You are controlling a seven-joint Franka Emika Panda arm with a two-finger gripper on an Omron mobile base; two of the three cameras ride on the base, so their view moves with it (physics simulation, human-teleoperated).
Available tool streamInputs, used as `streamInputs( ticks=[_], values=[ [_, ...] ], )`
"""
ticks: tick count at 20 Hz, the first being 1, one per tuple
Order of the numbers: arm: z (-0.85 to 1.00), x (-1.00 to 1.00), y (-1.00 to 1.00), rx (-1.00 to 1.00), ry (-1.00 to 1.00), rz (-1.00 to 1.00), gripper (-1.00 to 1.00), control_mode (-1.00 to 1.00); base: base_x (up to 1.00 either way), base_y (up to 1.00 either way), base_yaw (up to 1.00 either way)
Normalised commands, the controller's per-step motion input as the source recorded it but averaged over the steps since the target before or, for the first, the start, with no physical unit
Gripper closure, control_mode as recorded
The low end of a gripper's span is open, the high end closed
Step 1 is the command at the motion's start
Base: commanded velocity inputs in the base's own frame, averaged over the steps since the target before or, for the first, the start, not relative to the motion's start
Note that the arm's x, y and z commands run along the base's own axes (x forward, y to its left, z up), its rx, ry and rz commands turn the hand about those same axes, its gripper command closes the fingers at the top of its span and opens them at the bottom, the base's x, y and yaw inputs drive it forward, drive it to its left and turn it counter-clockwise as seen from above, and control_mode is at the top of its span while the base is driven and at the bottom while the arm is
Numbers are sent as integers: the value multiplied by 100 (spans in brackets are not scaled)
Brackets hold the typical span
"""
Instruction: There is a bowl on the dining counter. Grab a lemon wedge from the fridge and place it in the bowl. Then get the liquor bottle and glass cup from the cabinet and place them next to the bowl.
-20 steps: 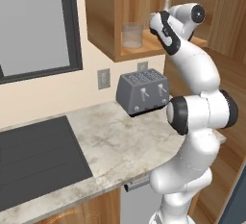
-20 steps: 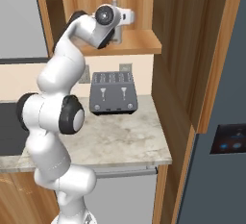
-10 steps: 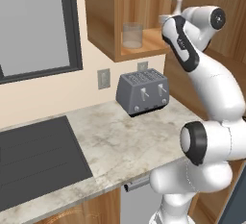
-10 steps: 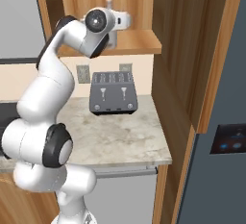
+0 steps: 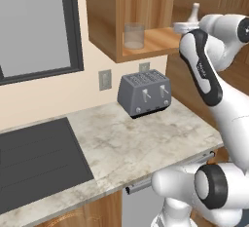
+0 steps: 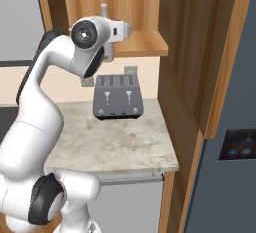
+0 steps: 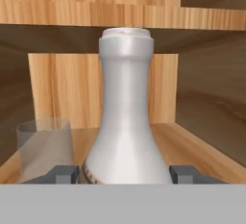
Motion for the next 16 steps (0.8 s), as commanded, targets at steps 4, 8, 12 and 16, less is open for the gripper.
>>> streamInputs(
  ticks=[4, 8, 12, 16],
  values=[
    [0, -100, 0, 0, 0, 0, 100, -100, 0, 0, 0],
    [-2, -100, 0, 0, 0, 0, 100, -100, 0, 0, 0],
    [-29, -100, 13, 0, 0, 0, 100, -100, 0, 0, 0],
    [-37, -100, 16, 0, 1, 3, 100, -100, 0, 0, 0]
  ],
)
